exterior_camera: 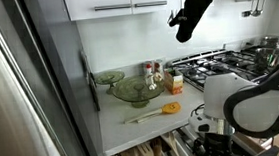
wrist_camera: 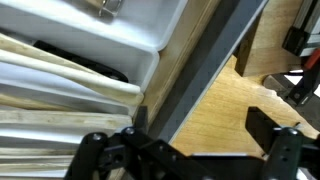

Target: Put the two white objects inside the drawer and then close the drawer

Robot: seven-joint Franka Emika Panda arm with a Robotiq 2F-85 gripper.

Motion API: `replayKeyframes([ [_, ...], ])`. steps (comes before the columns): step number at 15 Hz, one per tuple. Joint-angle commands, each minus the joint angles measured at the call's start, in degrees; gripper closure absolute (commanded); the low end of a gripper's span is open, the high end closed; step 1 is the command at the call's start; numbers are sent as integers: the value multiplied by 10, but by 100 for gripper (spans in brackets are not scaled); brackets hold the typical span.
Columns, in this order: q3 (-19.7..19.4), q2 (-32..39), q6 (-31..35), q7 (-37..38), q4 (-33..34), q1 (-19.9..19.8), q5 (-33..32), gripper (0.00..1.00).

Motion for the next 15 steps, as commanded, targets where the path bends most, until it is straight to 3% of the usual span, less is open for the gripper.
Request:
replayKeyframes([
  [1,28,43,59,-13,1,-7,19,0],
  [5,47,84,114,8,0,-16,23,0],
  [11,77,105,180,-21,1,-26,66,0],
  [15,92,122,237,13,0,-33,16,0],
])
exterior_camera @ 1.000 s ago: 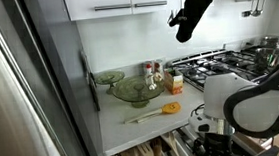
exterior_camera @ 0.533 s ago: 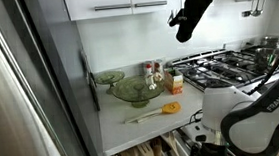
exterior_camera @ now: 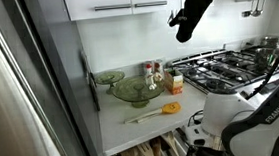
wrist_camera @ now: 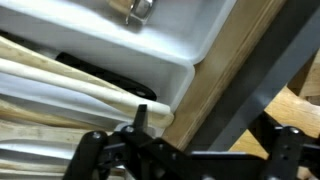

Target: Put the two white objects inside the drawer and then close the drawer

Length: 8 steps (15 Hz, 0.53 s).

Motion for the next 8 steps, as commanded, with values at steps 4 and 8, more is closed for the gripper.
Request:
replayKeyframes([
  [4,3,38,119,55,0,-9,-90,0],
  [8,-57,59,190,162,-1,2,-261,0],
])
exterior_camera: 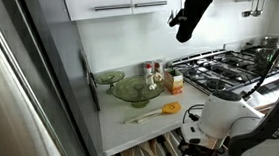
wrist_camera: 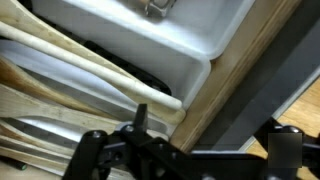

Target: Put the two white objects inside the drawer and then close the drawer

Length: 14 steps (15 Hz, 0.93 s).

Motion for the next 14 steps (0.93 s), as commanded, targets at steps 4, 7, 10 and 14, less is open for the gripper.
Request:
replayKeyframes([
  [4,-176,-9,54,165,3,60,-287,0],
  [7,-221,-54,39,233,1,63,-406,0],
  [10,-200,-123,25,305,-26,29,-494,0],
  [14,-157,-155,-16,424,-15,16,-531,0],
])
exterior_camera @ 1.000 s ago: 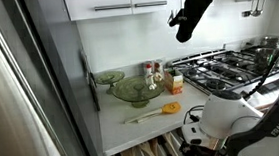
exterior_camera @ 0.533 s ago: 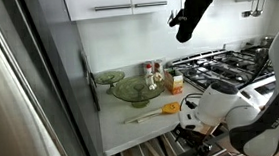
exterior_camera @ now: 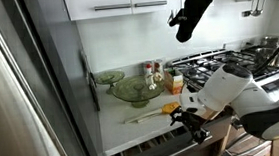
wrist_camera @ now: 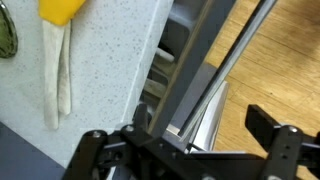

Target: Put the two white objects inside the drawer and then close the drawer

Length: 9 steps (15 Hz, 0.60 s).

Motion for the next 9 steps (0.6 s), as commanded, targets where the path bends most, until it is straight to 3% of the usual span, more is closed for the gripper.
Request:
replayKeyframes([
  [1,41,-65,-67,115,-26,-12,-17,0],
  [2,47,-58,-109,158,-2,2,-2,0],
  [5,69,-117,-184,231,-29,21,48,0],
  [7,79,-124,-248,282,-2,32,75,0],
  [8,124,-148,-264,292,-18,-6,104,0],
  [9,133,-158,-286,315,-13,-10,117,0],
])
